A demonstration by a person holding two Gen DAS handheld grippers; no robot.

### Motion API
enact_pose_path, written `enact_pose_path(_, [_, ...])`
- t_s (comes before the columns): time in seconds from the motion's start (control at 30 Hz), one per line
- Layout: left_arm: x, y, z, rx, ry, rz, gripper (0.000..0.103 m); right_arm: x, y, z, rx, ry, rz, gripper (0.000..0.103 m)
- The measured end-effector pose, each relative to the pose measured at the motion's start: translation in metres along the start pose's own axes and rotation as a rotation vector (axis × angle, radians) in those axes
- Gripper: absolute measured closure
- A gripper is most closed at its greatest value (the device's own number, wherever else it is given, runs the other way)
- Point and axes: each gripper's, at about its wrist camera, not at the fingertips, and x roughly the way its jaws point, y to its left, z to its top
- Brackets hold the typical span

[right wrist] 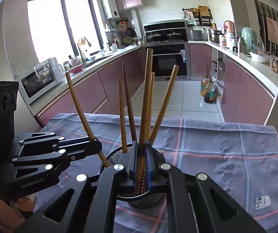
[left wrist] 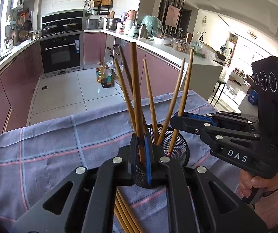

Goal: Organize utensils
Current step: 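Insert the chopstick into the mesh cup with the left gripper while the right gripper inserts its own, then open the left gripper and withdraw while the right gripper releases its chopstick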

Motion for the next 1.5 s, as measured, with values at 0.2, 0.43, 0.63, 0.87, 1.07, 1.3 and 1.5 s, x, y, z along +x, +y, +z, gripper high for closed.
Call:
enact_pose_path(0.2, [0.013, 0.005, 0.004, -0.024, 0.004, -0.003, 0.095, 0.004, -0.004, -0.001, 0.028, -0.005, -0.011, 0.095])
enact_pose_path(0.43, [0.006, 0.011, -0.001, -0.030, -0.028, -0.007, 0.090, 0.000, -0.006, -0.004, 0.037, -0.018, -0.010, 0.091])
enact_pose_path(0.63, [-0.012, 0.024, -0.014, -0.054, -0.066, 0.019, 0.086, -0.014, -0.001, -0.007, 0.027, -0.052, -0.016, 0.088])
enact_pose_path(0.87, [-0.042, 0.035, -0.039, -0.065, -0.102, 0.055, 0.085, -0.044, 0.013, -0.024, 0.001, -0.100, 0.031, 0.082])
enact_pose_path(1.07, [-0.051, 0.039, -0.071, -0.065, -0.068, 0.072, 0.084, -0.029, 0.040, -0.063, -0.018, -0.003, 0.113, 0.078])
enact_pose_path(1.3, [-0.040, 0.044, -0.115, -0.095, 0.016, 0.086, 0.084, 0.014, 0.059, -0.107, -0.002, 0.154, 0.150, 0.078])
enact_pose_path(1.5, [-0.028, 0.048, -0.143, -0.127, 0.079, 0.082, 0.084, 0.022, 0.069, -0.120, 0.000, 0.190, 0.153, 0.078])
